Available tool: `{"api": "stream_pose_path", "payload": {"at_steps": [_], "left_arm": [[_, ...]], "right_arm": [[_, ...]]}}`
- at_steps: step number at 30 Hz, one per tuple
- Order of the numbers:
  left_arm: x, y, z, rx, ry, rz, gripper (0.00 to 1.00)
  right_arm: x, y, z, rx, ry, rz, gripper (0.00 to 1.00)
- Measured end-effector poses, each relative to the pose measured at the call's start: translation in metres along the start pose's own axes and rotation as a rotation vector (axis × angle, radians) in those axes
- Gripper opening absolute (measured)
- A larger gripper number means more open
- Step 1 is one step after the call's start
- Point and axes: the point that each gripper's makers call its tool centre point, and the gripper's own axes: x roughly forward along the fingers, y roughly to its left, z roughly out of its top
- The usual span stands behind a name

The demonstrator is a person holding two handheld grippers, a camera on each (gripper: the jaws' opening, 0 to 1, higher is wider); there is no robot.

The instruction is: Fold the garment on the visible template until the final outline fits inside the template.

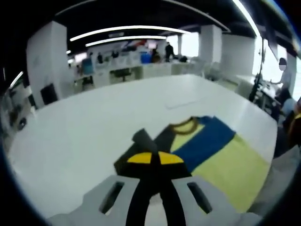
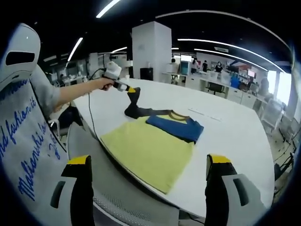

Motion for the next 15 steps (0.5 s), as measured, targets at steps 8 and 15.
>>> {"api": "stream_pose_path", "payload": {"at_steps": [8,15], "left_arm": [[0.006,-0.017,0.003,0.009,-0.001,-0.016,0.00],[0.007,-0.023,0.009,0.010,-0.009,-0.014,0.00]], "right_arm": [[0.002,-0.002,-0.003,-0.015,0.010,0.024,1.00],[0.003,-0.007,-0.002,-0.014,0.001,0.022,1.00]]}}
